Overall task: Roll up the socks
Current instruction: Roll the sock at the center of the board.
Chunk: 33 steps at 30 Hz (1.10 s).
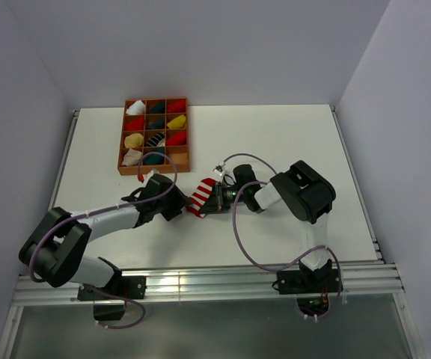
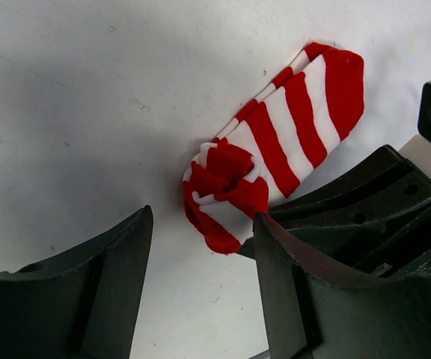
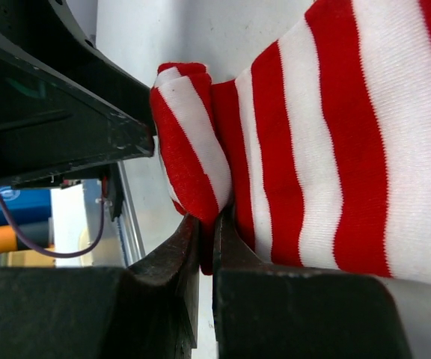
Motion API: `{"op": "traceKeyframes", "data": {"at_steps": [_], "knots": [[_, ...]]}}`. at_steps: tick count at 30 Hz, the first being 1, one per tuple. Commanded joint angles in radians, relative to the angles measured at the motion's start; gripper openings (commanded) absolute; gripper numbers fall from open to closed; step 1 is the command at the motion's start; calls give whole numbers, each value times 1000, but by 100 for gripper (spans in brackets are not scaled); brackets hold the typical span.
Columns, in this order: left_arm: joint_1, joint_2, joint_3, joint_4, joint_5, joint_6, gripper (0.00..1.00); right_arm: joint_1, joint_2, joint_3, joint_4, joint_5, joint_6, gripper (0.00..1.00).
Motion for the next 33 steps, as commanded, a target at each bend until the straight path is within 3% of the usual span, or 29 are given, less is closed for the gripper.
{"op": "traceKeyframes", "data": {"at_steps": [1, 16, 19, 20, 23, 27, 33], "knots": [[-9, 24, 47, 44, -12, 6, 60, -5, 76, -7, -152, 66, -21, 0], [-25, 146, 68, 37, -64, 7, 51, -14, 105, 39, -236, 62, -42, 0], [-28, 157, 71, -2, -76, 3, 42, -13, 73, 37, -264, 83, -67, 0], [-28, 162, 73, -21, -79, 3, 28, -13, 62, 34, -274, 94, -82, 1], [-29, 163, 73, -63, -93, 7, 14, -9, 19, 34, -320, 134, -105, 7], [-40, 169, 99, -120, -102, 32, 4, 15, -63, 25, -385, 216, -157, 25], [-62, 182, 192, -268, -142, 104, 1, 110, -310, 30, -559, 545, -284, 38]]}}
